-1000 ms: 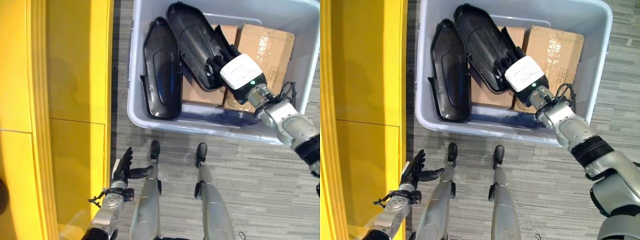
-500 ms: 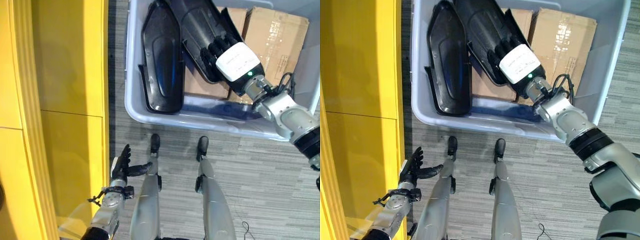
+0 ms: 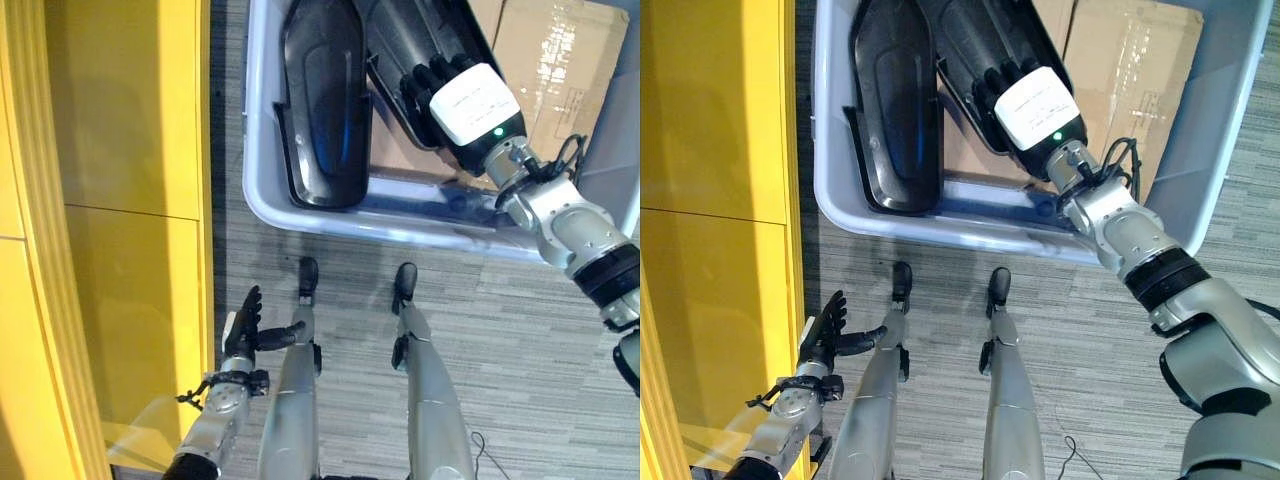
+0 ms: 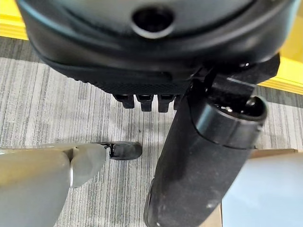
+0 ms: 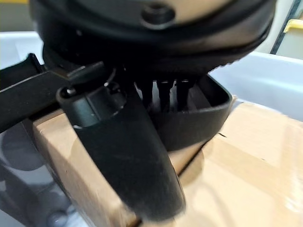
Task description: Move parts from the plastic box to the shelf.
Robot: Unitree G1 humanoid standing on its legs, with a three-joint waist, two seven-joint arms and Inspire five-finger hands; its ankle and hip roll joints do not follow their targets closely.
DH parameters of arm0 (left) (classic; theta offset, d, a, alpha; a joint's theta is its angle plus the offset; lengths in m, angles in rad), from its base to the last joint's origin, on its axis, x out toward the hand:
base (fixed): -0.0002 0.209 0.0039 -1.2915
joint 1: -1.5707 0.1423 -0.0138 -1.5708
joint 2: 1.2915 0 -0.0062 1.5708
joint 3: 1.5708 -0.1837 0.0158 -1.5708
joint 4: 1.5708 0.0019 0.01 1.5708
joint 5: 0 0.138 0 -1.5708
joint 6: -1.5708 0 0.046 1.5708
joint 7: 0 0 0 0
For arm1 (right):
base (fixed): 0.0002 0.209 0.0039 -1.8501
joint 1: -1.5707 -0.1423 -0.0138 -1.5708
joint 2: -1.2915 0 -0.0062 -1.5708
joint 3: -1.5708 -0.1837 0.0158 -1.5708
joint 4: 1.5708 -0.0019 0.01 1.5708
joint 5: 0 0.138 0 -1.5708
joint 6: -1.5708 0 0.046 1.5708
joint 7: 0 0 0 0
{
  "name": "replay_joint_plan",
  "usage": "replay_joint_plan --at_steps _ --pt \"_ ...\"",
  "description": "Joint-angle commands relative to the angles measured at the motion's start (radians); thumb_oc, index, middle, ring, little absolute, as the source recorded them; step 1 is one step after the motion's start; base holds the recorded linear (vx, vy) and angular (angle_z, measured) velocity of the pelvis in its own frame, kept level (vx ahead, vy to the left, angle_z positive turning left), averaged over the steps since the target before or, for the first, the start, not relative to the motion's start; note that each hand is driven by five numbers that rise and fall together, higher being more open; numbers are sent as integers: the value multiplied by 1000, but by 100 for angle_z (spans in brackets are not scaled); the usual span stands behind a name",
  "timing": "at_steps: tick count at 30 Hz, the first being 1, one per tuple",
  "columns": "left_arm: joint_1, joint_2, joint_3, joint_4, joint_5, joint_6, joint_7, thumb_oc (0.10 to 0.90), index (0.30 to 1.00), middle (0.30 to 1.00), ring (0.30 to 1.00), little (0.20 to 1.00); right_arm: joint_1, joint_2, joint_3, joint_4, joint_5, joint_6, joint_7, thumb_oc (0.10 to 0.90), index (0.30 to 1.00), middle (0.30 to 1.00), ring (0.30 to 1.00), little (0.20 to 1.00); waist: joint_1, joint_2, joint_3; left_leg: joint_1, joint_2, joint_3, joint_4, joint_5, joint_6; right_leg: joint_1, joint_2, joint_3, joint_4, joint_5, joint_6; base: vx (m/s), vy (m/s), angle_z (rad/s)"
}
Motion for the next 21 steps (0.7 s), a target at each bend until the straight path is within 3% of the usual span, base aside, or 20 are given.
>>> replay_joint_plan --at_steps 1,10,21 --pt "2 59 -17 -40 -10 -54 23 900 1000 1000 1000 1000 -26 -14 81 151 54 21 64 400 300 300 300 300 38 -30 5 67 3 -3 -35 -3 -17 181 -15 -31 -181 76 37 -8 7 -7" --pt "-14 56 -33 -35 -13 -53 27 900 1000 1000 1000 1000 30 49 14 230 109 39 37 400 300 300 300 300 33 -25 5 85 1 -2 -35 -6 -19 201 -16 -32 -191 82 37 -1 1 0" --pt "-19 52 -25 -25 -3 -40 25 900 1000 1000 1000 1000 105 22 -38 64 62 41 27 400 300 300 300 300 20 -36 5 161 0 2 -35 -19 -20 278 -18 -38 -201 81 39 -1 0 0"
